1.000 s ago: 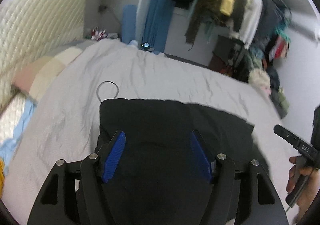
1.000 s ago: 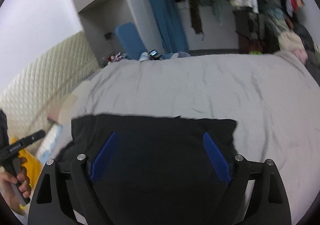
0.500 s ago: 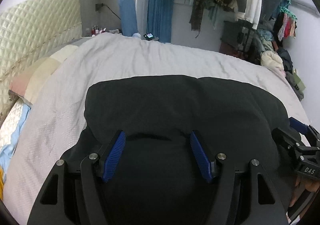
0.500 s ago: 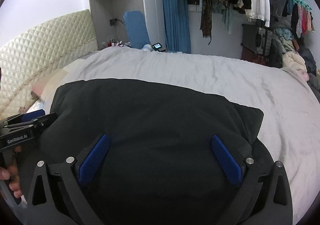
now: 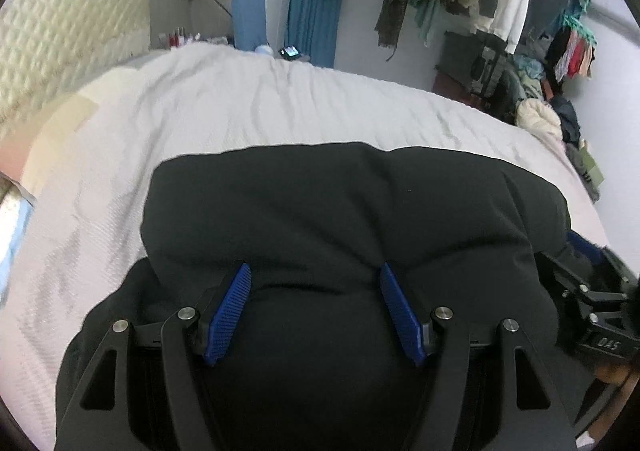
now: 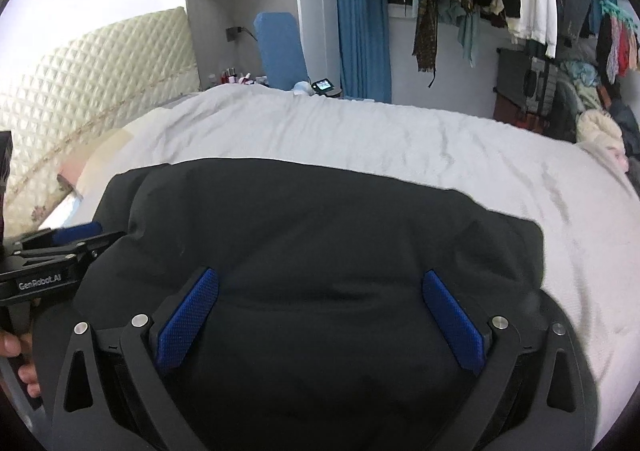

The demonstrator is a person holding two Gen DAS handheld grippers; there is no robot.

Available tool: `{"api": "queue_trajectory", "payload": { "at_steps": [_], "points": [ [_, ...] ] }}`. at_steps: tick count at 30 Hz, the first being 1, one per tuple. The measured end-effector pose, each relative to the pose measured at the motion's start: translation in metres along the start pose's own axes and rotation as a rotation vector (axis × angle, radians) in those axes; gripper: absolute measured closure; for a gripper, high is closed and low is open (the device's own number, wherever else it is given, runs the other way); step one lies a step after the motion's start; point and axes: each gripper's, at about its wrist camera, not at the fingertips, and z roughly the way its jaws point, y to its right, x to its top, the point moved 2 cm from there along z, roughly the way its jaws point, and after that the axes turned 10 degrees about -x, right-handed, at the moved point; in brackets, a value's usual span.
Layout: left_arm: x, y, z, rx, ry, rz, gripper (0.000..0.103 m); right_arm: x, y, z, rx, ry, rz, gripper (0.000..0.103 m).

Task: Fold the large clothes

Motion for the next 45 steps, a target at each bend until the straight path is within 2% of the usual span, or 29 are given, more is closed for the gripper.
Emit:
{"api": "queue_trajectory", "payload": {
  "at_steps": [3, 7, 13, 17, 20, 26, 28, 30, 32, 37, 39, 42, 45],
  "points": [
    [0.002, -0.008, 0.010, -0.012, -0.013, -0.014, 0.035, 0.002, -0.005, 0.009, 0.000, 0.003, -0.008, 0.000],
    [0.008, -0.012, 0.024, 0.019, -0.022, -0.008, 0.033, 0.007, -0.008, 0.024, 0.024, -0.014, -0.013, 0.000],
    [0.008, -0.012, 0.028, 0.022, -0.020, -0.005, 0.033, 0.003, -0.004, 0.023, 0.026, -0.013, -0.004, 0.000],
    [0.004, -0.007, 0.018, 0.037, -0.029, 0.018, 0.033, 0.001, 0.001, 0.013, 0.024, 0.002, -0.007, 0.000],
    [0.003, -0.005, 0.004, 0.062, -0.005, 0.055, 0.033, 0.000, 0.005, 0.000, 0.023, 0.030, -0.035, 0.000],
    [0.000, -0.023, -0.021, 0.093, 0.048, 0.051, 0.033, 0.002, 0.031, -0.022, -0.002, 0.102, -0.052, 0.000],
    [-0.004, -0.032, -0.021, 0.113, 0.044, 0.051, 0.033, 0.001, 0.049, -0.024, -0.005, 0.099, -0.014, 0.005],
    [-0.012, -0.043, -0.017, 0.125, 0.030, 0.028, 0.033, -0.003, 0.061, -0.019, -0.018, 0.064, 0.012, 0.021],
    [-0.023, -0.050, -0.012, 0.113, 0.021, 0.013, 0.033, -0.009, 0.071, -0.008, -0.012, 0.019, 0.045, 0.023],
    [-0.031, -0.048, -0.008, 0.125, 0.046, 0.025, 0.032, -0.022, 0.075, 0.013, 0.011, -0.025, 0.061, 0.021],
    [-0.034, -0.047, -0.006, 0.121, 0.043, 0.026, 0.031, -0.025, 0.077, 0.017, 0.017, -0.034, 0.068, 0.016],
    [-0.035, -0.046, -0.008, 0.115, 0.053, 0.009, 0.031, -0.030, 0.082, 0.016, 0.019, -0.036, 0.097, 0.011],
    [-0.036, -0.045, -0.015, 0.132, 0.068, 0.006, 0.031, -0.031, 0.086, 0.008, 0.023, -0.033, 0.121, 0.011]
  ]
}}
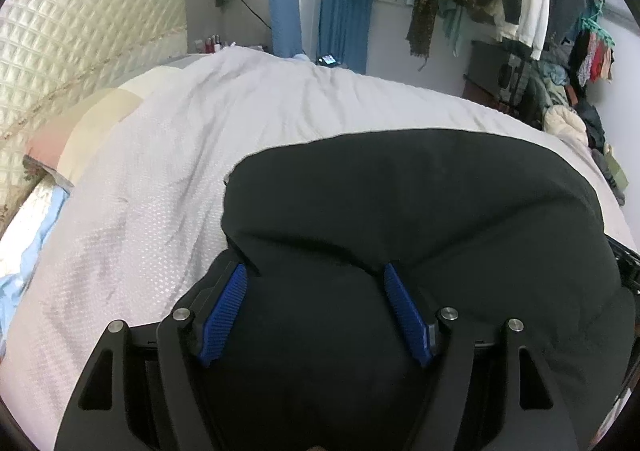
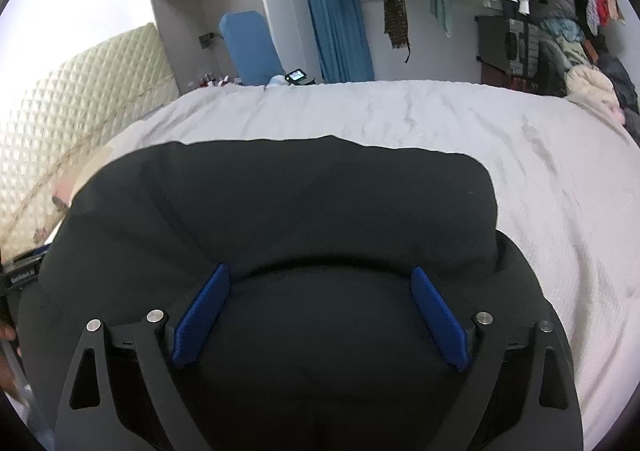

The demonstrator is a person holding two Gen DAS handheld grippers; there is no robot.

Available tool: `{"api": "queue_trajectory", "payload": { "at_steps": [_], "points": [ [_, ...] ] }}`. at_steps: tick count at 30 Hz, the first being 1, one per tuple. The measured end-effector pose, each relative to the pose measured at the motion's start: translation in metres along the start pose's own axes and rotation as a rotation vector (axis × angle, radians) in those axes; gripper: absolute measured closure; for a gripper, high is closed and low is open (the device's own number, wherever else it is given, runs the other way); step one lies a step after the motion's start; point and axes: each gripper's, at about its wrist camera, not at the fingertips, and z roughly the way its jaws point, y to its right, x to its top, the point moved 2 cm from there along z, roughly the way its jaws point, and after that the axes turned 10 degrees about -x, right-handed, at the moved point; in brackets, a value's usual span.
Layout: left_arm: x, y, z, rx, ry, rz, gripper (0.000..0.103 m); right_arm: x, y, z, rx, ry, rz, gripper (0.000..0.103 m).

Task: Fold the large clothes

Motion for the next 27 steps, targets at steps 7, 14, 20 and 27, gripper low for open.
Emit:
{"api": "queue_trajectory", "payload": {
  "at_steps": [7, 14, 20, 27],
  "points": [
    [0.015, 0.011, -0.049, -0.079, 0.031, -0.059, 0.029, 0.003, -0.002, -0.056, 0.024, 0.038, 0.069, 0.000],
    [0.033, 0.044, -0.147, -0.135, 0.156, -0.023, 0.016, 0.015, -0.017, -0.143, 0.039, 0.134, 0.057, 0.000],
    [0.037, 0.083, -0.246, -0.157, 0.282, 0.054, 0.000, 0.035, -0.028, -0.237, 0.055, 0.281, 0.027, 0.000],
    [0.021, 0.124, -0.339, -0.167, 0.322, 0.116, 0.000, 0.038, -0.042, -0.334, 0.055, 0.418, -0.003, 0.000]
  ]
}}
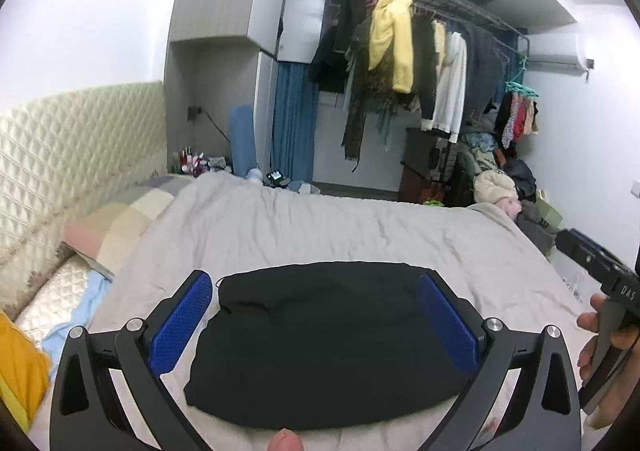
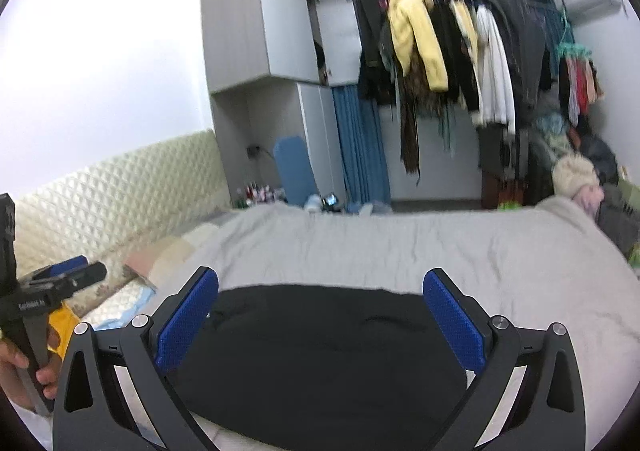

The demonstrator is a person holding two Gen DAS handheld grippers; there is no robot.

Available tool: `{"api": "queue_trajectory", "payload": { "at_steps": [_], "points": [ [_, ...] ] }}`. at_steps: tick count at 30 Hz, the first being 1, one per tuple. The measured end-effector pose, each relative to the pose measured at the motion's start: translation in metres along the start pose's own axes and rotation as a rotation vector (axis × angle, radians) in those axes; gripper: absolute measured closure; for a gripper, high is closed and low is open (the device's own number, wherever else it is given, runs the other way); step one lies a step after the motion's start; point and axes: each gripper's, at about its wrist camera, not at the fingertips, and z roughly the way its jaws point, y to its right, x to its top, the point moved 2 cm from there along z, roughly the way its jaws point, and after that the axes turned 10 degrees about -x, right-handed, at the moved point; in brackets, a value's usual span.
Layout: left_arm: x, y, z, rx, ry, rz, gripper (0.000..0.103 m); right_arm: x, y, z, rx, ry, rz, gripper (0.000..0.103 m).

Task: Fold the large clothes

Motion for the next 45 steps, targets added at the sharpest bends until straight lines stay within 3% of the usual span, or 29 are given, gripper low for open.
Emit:
{"api": "queue_trajectory", "payload": {
  "at_steps": [9, 18, 22, 30, 45],
  "points": [
    [-0.015, 0.048, -0.074, -0.006, 0.029, 0.012, 0.000, -0.003, -0.024, -0.068, 0.043, 0.047, -0.022, 0.000],
    [-0.049, 0.070, -0.101, 0.006, -0.012, 0.028, 0.000, -0.036, -0.044, -0.095, 0.069, 0.014, -0.037, 0.000],
    [-0.063, 0.065, -0.106, 0.018, -0.008, -0.001, 0.000, -0.051, -0.049, -0.101, 0.049, -0.003, -0.046, 0.000],
    [-0.097, 0.058, -0.093, 0.034, -0.080, -0.016, 0.000, -0.084, -0.054, -0.105, 0.006, -0.053, -0.071, 0.000],
    [-0.107, 0.041, -0.070, 0.058, -0.108, -0.035, 0.000, -0.115, -0.034, -0.101, -0.054, -0.127, -0.031, 0.000]
  ]
}}
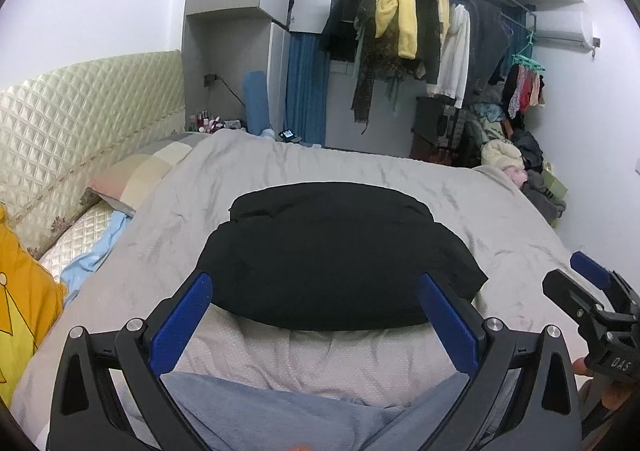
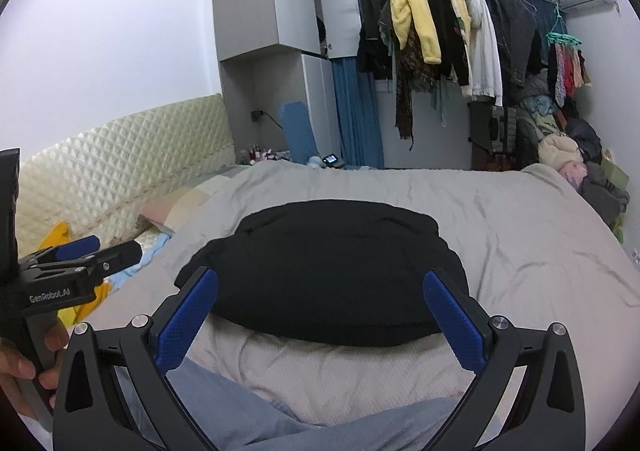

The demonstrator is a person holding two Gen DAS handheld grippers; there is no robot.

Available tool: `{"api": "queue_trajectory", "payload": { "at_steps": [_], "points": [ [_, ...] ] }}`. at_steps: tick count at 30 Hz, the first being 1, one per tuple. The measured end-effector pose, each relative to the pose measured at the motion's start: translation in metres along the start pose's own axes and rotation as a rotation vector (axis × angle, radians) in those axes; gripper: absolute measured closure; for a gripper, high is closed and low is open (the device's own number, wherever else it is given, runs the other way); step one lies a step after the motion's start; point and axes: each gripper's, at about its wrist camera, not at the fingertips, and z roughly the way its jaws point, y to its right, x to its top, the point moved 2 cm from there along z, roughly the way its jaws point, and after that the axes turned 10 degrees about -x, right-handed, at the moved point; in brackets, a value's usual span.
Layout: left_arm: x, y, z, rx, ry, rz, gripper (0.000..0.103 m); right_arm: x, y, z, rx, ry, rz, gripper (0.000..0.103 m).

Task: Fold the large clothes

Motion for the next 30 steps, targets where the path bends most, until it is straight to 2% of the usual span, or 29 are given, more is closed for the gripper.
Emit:
{"api": "queue_trajectory", "payload": {
  "at_steps": [30],
  "points": [
    [-0.0076, -0.0088, 0.0016, -0.004, -0.012, 0.015, 0.000, -0.0036, 0.0024, -0.0017, 0.008, -0.014, 0.023, 0.000]
  ]
}}
